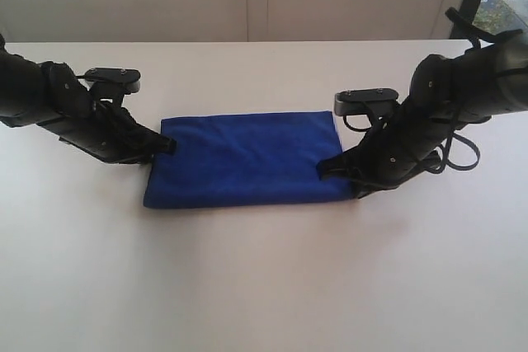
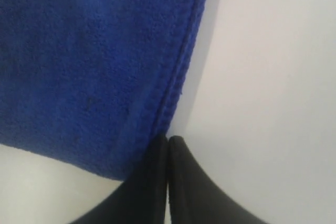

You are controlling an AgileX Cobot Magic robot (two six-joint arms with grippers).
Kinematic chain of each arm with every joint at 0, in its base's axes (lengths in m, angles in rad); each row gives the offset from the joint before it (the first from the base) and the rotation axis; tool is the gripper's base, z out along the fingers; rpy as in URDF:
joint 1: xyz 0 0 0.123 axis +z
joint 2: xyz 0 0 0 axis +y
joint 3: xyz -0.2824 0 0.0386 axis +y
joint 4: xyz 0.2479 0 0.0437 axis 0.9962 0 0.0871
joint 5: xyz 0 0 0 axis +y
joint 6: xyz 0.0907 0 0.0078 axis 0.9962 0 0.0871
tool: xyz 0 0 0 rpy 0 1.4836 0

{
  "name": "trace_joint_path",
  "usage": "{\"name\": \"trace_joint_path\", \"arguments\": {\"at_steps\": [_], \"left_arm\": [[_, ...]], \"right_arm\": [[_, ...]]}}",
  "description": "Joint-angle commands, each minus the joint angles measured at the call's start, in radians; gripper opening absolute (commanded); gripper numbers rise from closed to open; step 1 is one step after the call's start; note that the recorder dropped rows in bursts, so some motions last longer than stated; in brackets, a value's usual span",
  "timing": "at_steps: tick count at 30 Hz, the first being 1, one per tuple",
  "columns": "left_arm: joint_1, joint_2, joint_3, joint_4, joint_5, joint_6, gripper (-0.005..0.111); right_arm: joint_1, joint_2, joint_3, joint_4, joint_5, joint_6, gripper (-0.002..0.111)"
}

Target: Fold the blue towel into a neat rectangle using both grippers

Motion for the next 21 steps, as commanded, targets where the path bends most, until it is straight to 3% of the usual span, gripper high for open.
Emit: {"name": "trace_joint_path", "arguments": {"at_steps": [1,10,21], "left_arm": [[0.009,0.004,0.012,0.017,0.082,0.003,0.0],[0.104,-0.184,0.012,0.028,0.358,-0.001,0.0],[0.104,-0.418,0.095,0.033,0.527,-0.025,0.0]], "right_arm": [[-0.006,-0.004,0.004,-0.004,0.003,-0.003,0.0],[-0.094,-0.105,0.004,-0.008,0.083,0.042,0.0],[-0.1,-0.336,0.185,-0.011,0.076,0.042,0.0]]}}
